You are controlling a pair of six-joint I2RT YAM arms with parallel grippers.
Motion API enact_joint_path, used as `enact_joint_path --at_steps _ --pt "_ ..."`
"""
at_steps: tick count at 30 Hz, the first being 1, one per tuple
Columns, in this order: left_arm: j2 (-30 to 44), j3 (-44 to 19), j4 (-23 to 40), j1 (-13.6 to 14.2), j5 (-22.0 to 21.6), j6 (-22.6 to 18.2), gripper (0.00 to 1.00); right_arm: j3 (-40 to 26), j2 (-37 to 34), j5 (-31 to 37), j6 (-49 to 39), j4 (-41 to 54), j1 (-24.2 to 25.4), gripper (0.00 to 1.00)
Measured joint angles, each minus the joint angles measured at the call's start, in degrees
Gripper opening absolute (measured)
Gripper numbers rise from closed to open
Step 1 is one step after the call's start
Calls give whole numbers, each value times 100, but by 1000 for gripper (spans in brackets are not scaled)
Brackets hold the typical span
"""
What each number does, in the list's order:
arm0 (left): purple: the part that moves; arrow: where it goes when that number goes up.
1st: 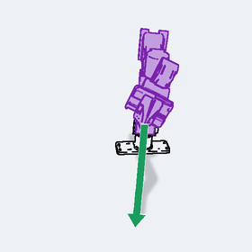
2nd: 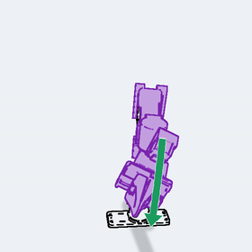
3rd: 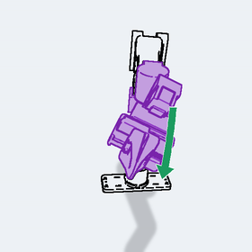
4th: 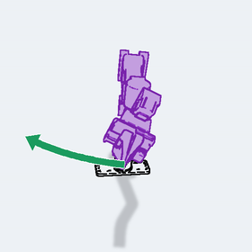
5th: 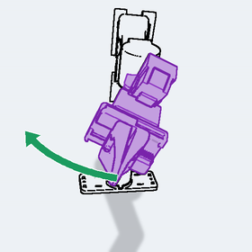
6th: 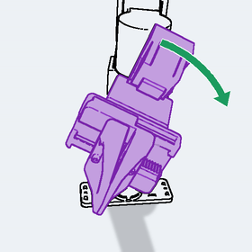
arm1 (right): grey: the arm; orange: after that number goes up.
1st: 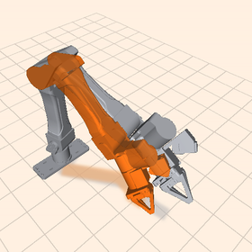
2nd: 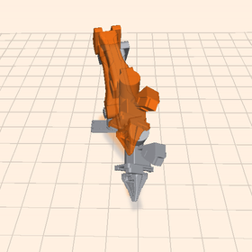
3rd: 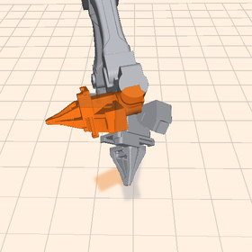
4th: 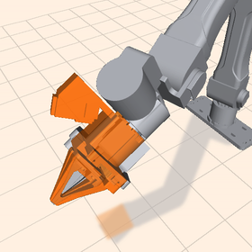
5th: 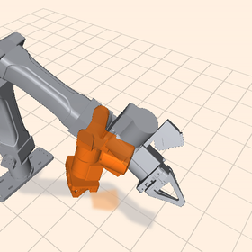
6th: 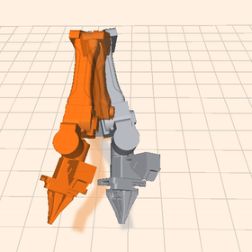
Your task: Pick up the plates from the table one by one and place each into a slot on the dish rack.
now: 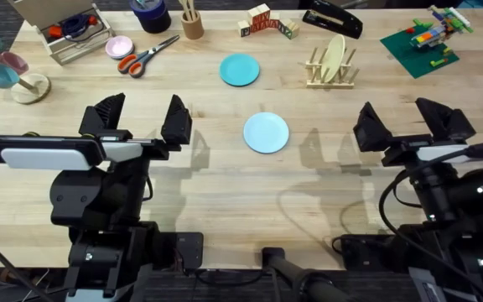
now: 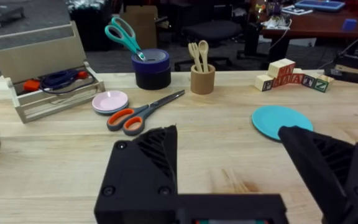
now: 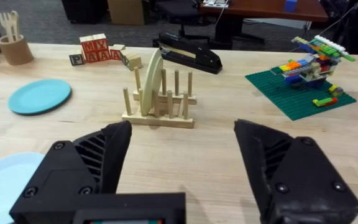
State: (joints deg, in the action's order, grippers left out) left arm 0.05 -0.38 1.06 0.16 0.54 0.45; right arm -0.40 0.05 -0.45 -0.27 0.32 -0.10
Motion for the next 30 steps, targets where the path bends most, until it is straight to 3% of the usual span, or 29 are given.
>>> enact_joint_path --at_steps 19,25,30 --pt "0 -160 -101 0 0 1 993 -119 -4 -46 1 -241 0 996" --pt "34 -1286 493 0 -2 0 993 -1031 -101 -46 2 -204 0 996" --pt "625 -2430 1230 0 -15 0 993 -2205 -758 -48 2 366 0 996"
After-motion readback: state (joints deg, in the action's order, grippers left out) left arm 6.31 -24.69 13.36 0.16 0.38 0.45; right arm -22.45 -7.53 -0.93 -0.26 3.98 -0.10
